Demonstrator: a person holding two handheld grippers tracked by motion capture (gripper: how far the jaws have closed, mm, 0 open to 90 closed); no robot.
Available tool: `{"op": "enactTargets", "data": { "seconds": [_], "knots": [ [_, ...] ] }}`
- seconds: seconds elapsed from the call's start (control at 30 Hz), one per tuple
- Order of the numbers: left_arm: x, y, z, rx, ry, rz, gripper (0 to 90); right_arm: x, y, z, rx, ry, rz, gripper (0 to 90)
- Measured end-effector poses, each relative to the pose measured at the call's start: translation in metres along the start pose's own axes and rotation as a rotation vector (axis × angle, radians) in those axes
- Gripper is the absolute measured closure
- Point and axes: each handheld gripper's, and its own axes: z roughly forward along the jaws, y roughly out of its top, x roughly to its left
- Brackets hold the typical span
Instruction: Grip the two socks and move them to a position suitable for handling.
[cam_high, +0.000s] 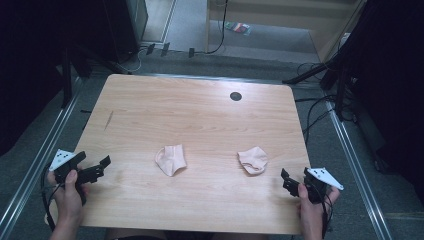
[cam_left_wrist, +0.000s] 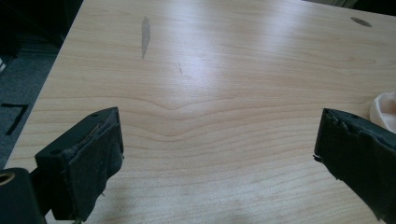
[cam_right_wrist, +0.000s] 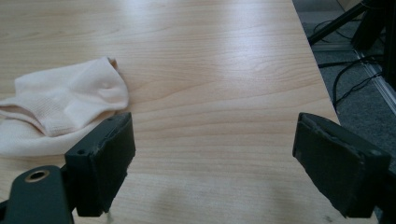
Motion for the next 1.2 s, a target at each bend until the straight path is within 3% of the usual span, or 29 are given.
{"op": "enactTargets", "data": {
  "seconds": [0.3,0.43,0.67,0.73,0.77,1.03,1.07,1.2],
  "knots": [
    [0.0,0.0,0.001,0.004,-0.004,0.001,1.3,0.011,0.007,-0.004,-0.023,0.016,0.003,13.0],
    [0.0,0.0,0.001,0.007,-0.003,-0.001,1.3,0.023,0.014,-0.009,-0.062,0.056,-0.008,12.9],
    [0.001,0.0,0.0,0.008,-0.003,-0.004,1.3,0.055,0.028,-0.013,-0.082,0.084,-0.04,12.8],
    [0.001,0.0,0.001,0.009,-0.004,-0.007,1.3,0.07,0.031,-0.012,-0.085,0.121,-0.064,12.4],
    [0.001,0.0,0.001,0.009,-0.004,-0.007,1.3,0.07,0.031,-0.012,-0.085,0.121,-0.064,12.4],
    [0.002,0.001,0.001,0.01,-0.009,-0.012,1.3,0.103,0.038,-0.009,-0.064,0.169,-0.103,10.7],
    [0.002,0.001,0.001,0.012,-0.01,-0.013,1.3,0.114,0.039,-0.008,-0.054,0.184,-0.116,10.7],
    [0.002,0.001,0.001,0.014,-0.01,-0.013,1.3,0.127,0.039,-0.004,-0.041,0.201,-0.129,10.7]
  ]
}}
